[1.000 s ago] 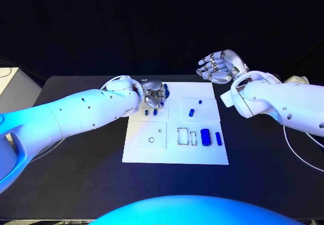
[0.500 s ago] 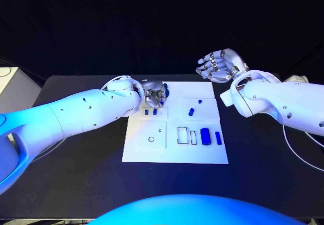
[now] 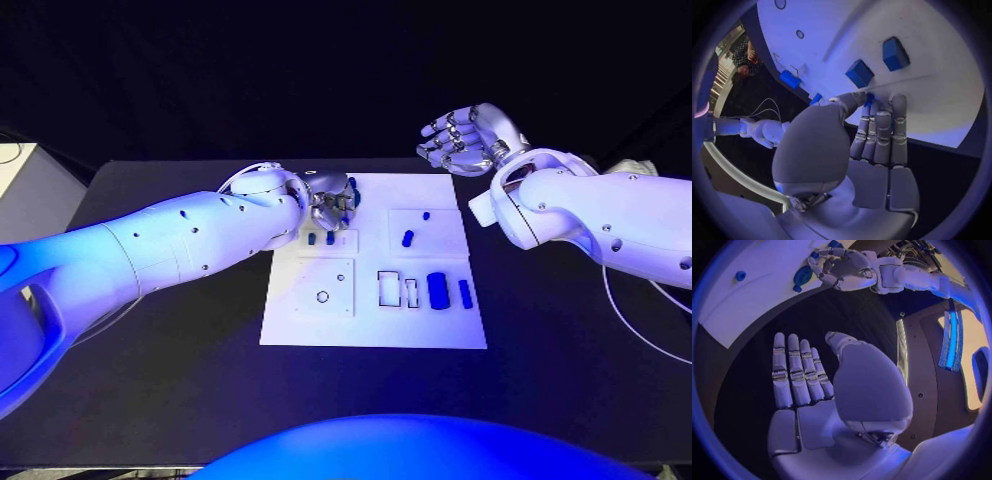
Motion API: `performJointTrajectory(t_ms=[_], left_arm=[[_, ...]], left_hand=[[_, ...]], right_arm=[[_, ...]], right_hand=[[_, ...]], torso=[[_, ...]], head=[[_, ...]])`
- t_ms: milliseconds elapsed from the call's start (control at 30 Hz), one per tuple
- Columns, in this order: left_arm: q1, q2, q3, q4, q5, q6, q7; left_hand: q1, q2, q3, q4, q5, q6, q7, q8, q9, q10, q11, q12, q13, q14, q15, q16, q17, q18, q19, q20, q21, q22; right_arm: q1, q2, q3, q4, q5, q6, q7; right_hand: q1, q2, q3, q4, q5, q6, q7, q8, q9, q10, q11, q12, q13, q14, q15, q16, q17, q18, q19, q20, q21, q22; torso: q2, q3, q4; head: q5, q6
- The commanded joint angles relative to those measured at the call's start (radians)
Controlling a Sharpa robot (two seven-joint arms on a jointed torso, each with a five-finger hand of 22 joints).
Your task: Assemble the parts on the task board
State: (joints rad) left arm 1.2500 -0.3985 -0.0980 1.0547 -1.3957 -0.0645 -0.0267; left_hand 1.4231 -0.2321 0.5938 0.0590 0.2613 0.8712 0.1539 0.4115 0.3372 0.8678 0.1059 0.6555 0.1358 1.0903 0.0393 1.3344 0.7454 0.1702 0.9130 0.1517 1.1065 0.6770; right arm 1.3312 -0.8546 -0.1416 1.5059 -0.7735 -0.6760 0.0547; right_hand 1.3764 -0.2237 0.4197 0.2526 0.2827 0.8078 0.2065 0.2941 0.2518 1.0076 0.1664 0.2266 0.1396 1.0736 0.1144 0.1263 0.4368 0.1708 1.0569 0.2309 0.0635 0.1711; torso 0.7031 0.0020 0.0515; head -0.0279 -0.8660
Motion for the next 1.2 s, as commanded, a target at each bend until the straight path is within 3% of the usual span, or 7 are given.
performJointTrajectory(t_ms=[33, 467, 600, 833, 1033, 1200], left_arm=[[-0.004, 0.006, -0.001, -0.007, 0.000, 0.025, 0.006], [-0.008, 0.010, -0.004, -0.016, -0.005, 0.031, 0.005], [-0.009, 0.007, -0.004, -0.013, -0.006, 0.012, 0.014], [-0.011, -0.013, -0.003, 0.005, 0.023, -0.080, 0.067], [-0.011, -0.043, 0.008, 0.038, 0.055, -0.110, 0.094], [-0.010, -0.070, 0.026, 0.070, 0.082, -0.119, 0.105]], left_hand=[[-0.004, 0.004, 0.009, -0.002, -0.004, 0.007, 0.000, -0.008, -0.001, 0.009, -0.001, -0.011, -0.005, 0.007, 0.000, 0.007, -0.001, 0.015, 0.001, -0.008, 0.007, 0.002], [0.002, 0.021, 0.023, -0.026, -0.005, 0.028, 0.001, -0.018, -0.001, 0.052, -0.008, -0.037, -0.015, 0.042, -0.007, 0.031, 0.032, 0.015, 0.003, -0.011, 0.028, 0.015], [0.018, 0.035, 0.037, -0.054, -0.011, 0.043, -0.003, -0.027, 0.001, 0.090, -0.020, -0.037, -0.011, 0.087, -0.018, 0.055, 0.086, 0.009, 0.032, -0.021, 0.064, 0.057], [0.019, 0.046, 0.051, -0.095, -0.010, 0.090, -0.011, -0.038, 0.012, 0.142, -0.031, -0.043, 0.002, 0.175, -0.030, 0.096, 0.198, -0.008, 0.100, -0.033, 0.135, 0.156], [0.016, 0.047, 0.055, -0.101, -0.009, 0.094, -0.011, -0.043, 0.013, 0.147, -0.030, -0.047, 0.004, 0.182, -0.030, 0.098, 0.204, -0.009, 0.105, -0.034, 0.142, 0.163], [0.013, 0.046, 0.054, -0.100, -0.009, 0.096, -0.011, -0.044, 0.014, 0.148, -0.030, -0.049, 0.004, 0.183, -0.030, 0.099, 0.205, -0.009, 0.105, -0.034, 0.142, 0.164]], right_arm=[[0.000, 0.000, 0.000, 0.002, -0.001, 0.016, 0.007], [0.000, -0.001, 0.000, 0.001, -0.001, 0.026, 0.004], [0.000, -0.002, 0.000, 0.001, -0.001, 0.027, 0.004], [0.000, -0.002, 0.000, 0.001, -0.001, 0.028, 0.005], [0.000, -0.002, 0.000, 0.000, -0.001, 0.029, 0.005], [0.000, -0.002, 0.000, 0.000, -0.001, 0.030, 0.006]], right_hand=[[-0.010, 0.000, 0.001, -0.004, 0.005, -0.008, 0.030, -0.006, -0.002, 0.000, 0.005, -0.005, -0.002, 0.000, 0.007, -0.006, -0.002, 0.013, -0.008, -0.002, -0.001, -0.003], [-0.012, 0.001, 0.000, -0.004, 0.005, -0.008, 0.031, -0.005, -0.002, -0.001, 0.006, -0.005, -0.006, -0.001, 0.008, -0.008, -0.005, 0.013, -0.009, -0.001, -0.001, -0.007], [-0.012, 0.001, 0.000, -0.004, 0.005, -0.008, 0.031, -0.005, -0.002, -0.001, 0.006, -0.005, -0.006, -0.001, 0.008, -0.008, -0.005, 0.013, -0.009, -0.001, -0.001, -0.007], [-0.012, 0.001, 0.000, -0.004, 0.005, -0.008, 0.031, -0.005, -0.002, -0.001, 0.006, -0.005, -0.006, -0.001, 0.008, -0.008, -0.005, 0.013, -0.009, -0.001, -0.001, -0.007], [-0.013, 0.001, -0.001, -0.003, 0.005, -0.007, 0.031, -0.005, -0.002, 0.000, 0.006, -0.005, -0.008, 0.000, 0.008, -0.009, -0.007, 0.013, -0.009, -0.001, -0.001, -0.009], [-0.014, 0.002, -0.002, -0.003, 0.005, -0.006, 0.031, -0.005, -0.002, 0.000, 0.006, -0.005, -0.009, 0.000, 0.008, -0.010, -0.008, 0.013, -0.010, -0.001, -0.001, -0.011]], torso=[[0.000, 0.0000, 0.0006], [-0.001, 0.0005, 0.0005], [-0.001, 0.0003, 0.0014], [-0.001, 0.0001, 0.0008], [-0.002, 0.0001, 0.0016], [-0.003, -0.0001, 0.0025]], head=[[-0.002, -0.001], [-0.003, -0.004], [-0.004, -0.002], [-0.004, 0.005], [-0.004, 0.006], [-0.003, 0.009]])
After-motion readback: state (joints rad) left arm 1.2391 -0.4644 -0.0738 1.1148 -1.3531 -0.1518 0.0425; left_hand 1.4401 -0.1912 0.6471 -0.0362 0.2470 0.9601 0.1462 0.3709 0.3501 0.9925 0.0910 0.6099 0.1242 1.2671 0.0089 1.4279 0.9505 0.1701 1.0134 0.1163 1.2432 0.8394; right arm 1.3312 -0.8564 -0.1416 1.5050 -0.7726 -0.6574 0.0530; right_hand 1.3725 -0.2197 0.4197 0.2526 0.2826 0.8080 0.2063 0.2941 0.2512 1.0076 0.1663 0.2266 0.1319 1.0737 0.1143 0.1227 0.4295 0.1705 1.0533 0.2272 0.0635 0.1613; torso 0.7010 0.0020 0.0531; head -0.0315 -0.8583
